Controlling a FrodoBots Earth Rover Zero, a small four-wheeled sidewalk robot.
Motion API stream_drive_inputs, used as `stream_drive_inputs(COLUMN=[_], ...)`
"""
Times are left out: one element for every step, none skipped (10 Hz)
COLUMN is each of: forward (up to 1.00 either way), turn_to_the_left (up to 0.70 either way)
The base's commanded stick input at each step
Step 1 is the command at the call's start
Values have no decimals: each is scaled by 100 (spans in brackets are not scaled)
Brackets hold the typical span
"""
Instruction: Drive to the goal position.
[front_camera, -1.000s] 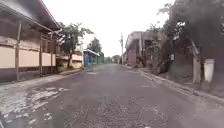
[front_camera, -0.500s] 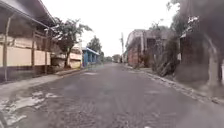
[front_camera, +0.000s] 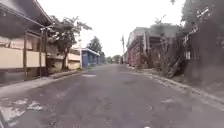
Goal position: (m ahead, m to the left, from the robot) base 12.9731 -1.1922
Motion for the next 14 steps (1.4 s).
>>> stream_drive_inputs(forward=[100, 100, 100, 100, 100, 100, 100, 100, 100, 100, 100, 100, 100, 100], turn_to_the_left=[0, 0, 0, 0, 0, 0, 0, 0, 0, 0, 0, 0, 0, 0])
